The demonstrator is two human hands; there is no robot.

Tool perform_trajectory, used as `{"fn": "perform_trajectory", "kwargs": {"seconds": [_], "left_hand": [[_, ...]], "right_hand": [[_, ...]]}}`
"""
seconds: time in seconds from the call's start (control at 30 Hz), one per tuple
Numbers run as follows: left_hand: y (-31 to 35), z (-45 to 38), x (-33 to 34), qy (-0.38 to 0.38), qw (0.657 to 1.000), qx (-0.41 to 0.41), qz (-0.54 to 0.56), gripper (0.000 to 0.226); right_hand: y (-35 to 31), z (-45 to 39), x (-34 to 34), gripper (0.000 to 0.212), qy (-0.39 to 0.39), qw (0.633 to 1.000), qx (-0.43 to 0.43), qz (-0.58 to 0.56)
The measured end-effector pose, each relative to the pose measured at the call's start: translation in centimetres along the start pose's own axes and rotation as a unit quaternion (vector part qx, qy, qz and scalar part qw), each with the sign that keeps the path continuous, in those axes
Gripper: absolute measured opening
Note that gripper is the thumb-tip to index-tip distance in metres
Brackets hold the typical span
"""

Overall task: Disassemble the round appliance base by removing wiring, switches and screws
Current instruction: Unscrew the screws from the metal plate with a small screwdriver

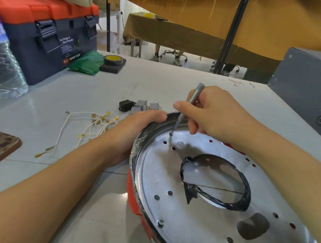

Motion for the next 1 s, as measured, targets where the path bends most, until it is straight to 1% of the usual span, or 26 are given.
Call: {"fn": "perform_trajectory", "kwargs": {"seconds": [0.13,0.17,0.2,0.27,0.3,0.37,0.5,0.63,0.77,0.9,1.0], "left_hand": [[-0.1,-0.1,0.2,-0.027,0.999,0.006,-0.019,0.036],[-0.4,0.0,-0.1,-0.038,0.999,0.024,-0.025,0.038],[-0.8,0.5,-0.5,-0.040,0.998,0.040,-0.018,0.039],[-1.1,0.7,-0.7,-0.021,0.999,0.027,-0.025,0.038],[-0.9,0.5,-0.4,-0.025,0.999,0.018,-0.018,0.037],[-0.5,0.0,-0.1,-0.013,0.999,-0.002,0.037,0.031],[-1.0,0.0,-0.5,-0.026,0.998,0.016,0.054,0.028],[-0.6,-0.1,-0.1,-0.030,0.999,0.010,0.039,0.033],[-0.6,0.3,0.0,-0.038,0.996,0.021,0.084,0.032],[-0.5,-0.3,-0.1,-0.035,0.998,0.016,0.040,0.034],[-0.6,-0.4,-0.1,-0.032,0.998,0.022,0.041,0.036]], "right_hand": [[-0.1,0.2,0.4,0.027,-0.058,0.996,-0.012,-0.061],[-0.1,0.2,0.4,0.025,-0.068,0.995,-0.014,-0.070],[-0.1,0.3,0.4,0.023,-0.077,0.994,-0.015,-0.080],[0.0,0.3,0.4,0.020,-0.094,0.990,-0.014,-0.100],[0.1,0.4,0.3,0.019,-0.101,0.989,-0.014,-0.107],[0.3,0.4,0.1,0.016,-0.113,0.987,-0.013,-0.113],[0.4,0.7,0.0,0.015,-0.134,0.983,-0.016,-0.121],[0.4,0.5,0.2,0.016,-0.109,0.985,-0.004,-0.135],[0.3,0.3,0.4,0.034,-0.068,0.989,0.000,-0.135],[0.7,0.1,0.6,0.024,-0.038,0.987,0.025,-0.152],[1.0,-0.1,0.6,0.024,-0.011,0.988,0.028,-0.151]]}}
Point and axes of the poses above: each hand's wrist, its own z-axis away from the middle knuckle, its own x-axis out of the palm, y = z × x, the point moved 8 cm from there along -z, towards the middle knuckle, and after that the axes turned 4 degrees about y, right-handed, at the moved point
